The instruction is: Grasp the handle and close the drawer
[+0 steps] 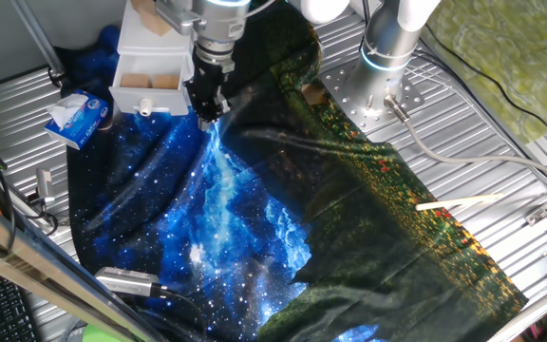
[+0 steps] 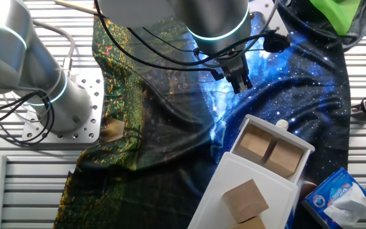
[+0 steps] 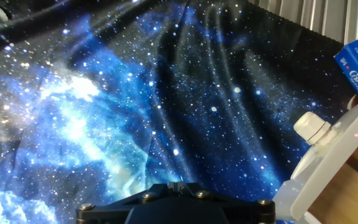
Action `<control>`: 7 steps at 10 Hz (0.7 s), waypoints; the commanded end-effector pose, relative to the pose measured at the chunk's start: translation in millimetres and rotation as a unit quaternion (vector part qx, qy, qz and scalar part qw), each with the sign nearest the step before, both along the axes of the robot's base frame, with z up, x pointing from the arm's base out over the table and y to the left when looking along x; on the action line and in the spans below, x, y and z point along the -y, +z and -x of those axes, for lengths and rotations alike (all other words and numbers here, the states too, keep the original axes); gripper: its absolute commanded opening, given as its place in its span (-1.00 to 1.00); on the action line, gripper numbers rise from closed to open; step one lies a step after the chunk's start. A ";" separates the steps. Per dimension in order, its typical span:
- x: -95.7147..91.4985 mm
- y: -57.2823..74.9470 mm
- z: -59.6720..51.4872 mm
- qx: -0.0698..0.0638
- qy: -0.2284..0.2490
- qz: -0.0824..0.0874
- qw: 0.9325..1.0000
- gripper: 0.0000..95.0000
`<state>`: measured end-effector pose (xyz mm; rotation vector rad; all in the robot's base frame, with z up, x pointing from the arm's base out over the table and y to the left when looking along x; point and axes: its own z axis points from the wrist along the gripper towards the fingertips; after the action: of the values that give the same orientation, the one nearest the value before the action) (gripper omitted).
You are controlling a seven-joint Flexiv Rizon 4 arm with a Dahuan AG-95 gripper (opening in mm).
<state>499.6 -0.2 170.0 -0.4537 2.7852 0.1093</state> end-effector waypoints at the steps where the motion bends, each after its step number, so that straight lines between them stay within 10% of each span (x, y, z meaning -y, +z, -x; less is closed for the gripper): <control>1: -0.1 0.0 -0.2 0.004 0.031 0.012 0.999 -1.00; 5: 0.7 0.3 0.0 -0.003 0.054 0.033 0.998 -1.00; 7: 0.6 0.4 0.1 -0.071 0.059 0.028 0.995 -1.00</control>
<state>498.5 -0.7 171.1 -0.6632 2.8083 0.0369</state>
